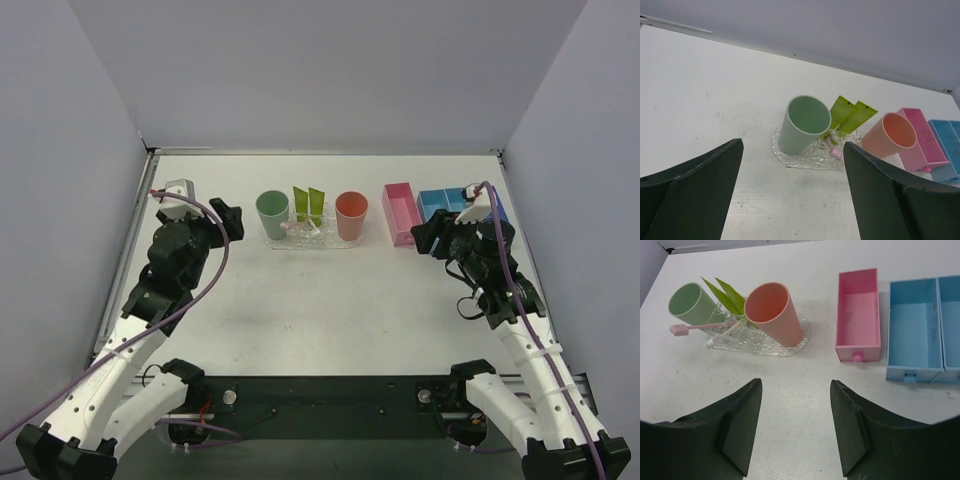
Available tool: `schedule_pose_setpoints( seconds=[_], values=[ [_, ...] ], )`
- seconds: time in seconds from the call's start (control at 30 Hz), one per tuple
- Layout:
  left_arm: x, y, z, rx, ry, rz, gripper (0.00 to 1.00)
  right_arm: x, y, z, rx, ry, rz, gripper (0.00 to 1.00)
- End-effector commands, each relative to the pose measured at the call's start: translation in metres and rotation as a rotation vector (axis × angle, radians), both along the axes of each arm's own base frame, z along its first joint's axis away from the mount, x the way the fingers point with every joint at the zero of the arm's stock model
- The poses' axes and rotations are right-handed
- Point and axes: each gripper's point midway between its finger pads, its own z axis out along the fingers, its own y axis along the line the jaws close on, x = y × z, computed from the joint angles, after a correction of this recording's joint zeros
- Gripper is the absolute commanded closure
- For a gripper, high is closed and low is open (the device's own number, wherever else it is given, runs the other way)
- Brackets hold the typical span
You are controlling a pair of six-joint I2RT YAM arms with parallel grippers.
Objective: Prepare toiletry sets of a toothbrush and toothpaste on the tray
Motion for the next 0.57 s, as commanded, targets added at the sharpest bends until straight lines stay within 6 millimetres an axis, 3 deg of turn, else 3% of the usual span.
schedule_pose_setpoints(
  seconds=[0.0, 0.53],
  values=[
    [-0.005, 0.012, 0.021, -0.018, -0.093, 0.055, 0.08, 0.000, -0.014, 0.008, -0.027, -0.067, -0.063, 0.48],
    [-0.015, 0.012, 0.031, -0.034, -0.146, 0.032, 0.06, -0.005, -0.019, 0.015, -0.019, -0.098, -0.082, 0.48]
  ],
)
